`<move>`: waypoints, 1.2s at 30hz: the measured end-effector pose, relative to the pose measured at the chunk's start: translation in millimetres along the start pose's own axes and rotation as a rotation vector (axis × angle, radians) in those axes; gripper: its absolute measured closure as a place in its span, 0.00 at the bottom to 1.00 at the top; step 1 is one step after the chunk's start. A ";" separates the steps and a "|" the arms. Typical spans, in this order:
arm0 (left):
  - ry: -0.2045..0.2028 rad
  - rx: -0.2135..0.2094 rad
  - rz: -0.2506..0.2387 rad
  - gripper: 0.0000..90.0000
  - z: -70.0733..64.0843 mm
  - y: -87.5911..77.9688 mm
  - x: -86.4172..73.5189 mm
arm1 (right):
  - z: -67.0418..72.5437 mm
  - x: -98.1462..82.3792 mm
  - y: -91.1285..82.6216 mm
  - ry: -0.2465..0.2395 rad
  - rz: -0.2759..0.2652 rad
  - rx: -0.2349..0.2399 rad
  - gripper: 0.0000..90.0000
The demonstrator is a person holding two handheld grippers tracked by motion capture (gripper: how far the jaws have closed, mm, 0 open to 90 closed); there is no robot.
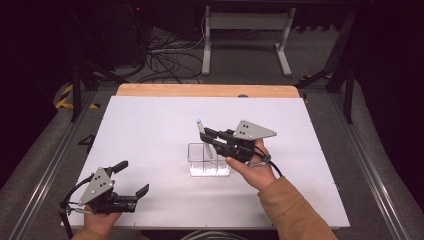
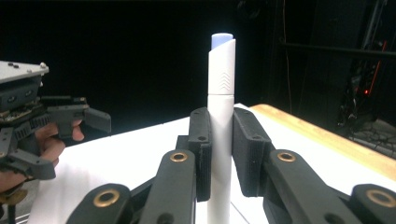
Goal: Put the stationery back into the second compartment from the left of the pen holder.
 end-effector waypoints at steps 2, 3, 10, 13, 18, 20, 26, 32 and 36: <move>0.002 0.000 0.002 0.04 -0.1 0.0 0.0 | 0.1 -3.3 0.3 0.007 0.021 0.003 0.87; 0.001 0.000 0.002 0.04 -0.2 0.0 0.0 | 0.1 -4.9 0.5 0.007 0.029 0.001 0.87; 0.001 -0.002 0.004 0.04 -0.4 0.9 -0.2 | -0.6 -14.4 2.8 0.009 0.068 -0.010 0.87; 0.002 -0.001 0.004 0.04 -0.1 0.6 -0.4 | -1.0 -17.5 3.1 0.009 0.092 -0.015 0.87; 0.001 -0.002 0.001 0.04 -0.1 0.4 -0.4 | -2.9 -22.9 3.1 0.012 0.127 -0.021 0.87; 0.001 -0.001 0.005 0.04 -0.3 0.8 -0.5 | -2.5 -23.8 3.2 0.017 0.138 -0.023 0.87; 0.001 0.000 0.003 0.04 -0.2 -0.1 -0.8 | -4.2 -27.5 2.8 0.029 0.181 -0.038 0.87; 0.004 0.005 0.007 0.04 -0.5 -0.5 -1.0 | -6.1 -26.9 0.9 0.011 0.186 -0.072 0.68; -0.002 0.006 0.003 0.04 -0.7 -1.9 -1.8 | -9.6 -21.3 -3.9 -0.017 0.147 -0.113 0.50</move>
Point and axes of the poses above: each handheld gripper's, and its own axes: y roughly forward along the jaws, x roughly out of its top, z roughly to its left, the point moved 4 cm from there along y, roughly forward along the jaws, and after that the axes turned 14 degrees about -x, right-handed, at the moved point
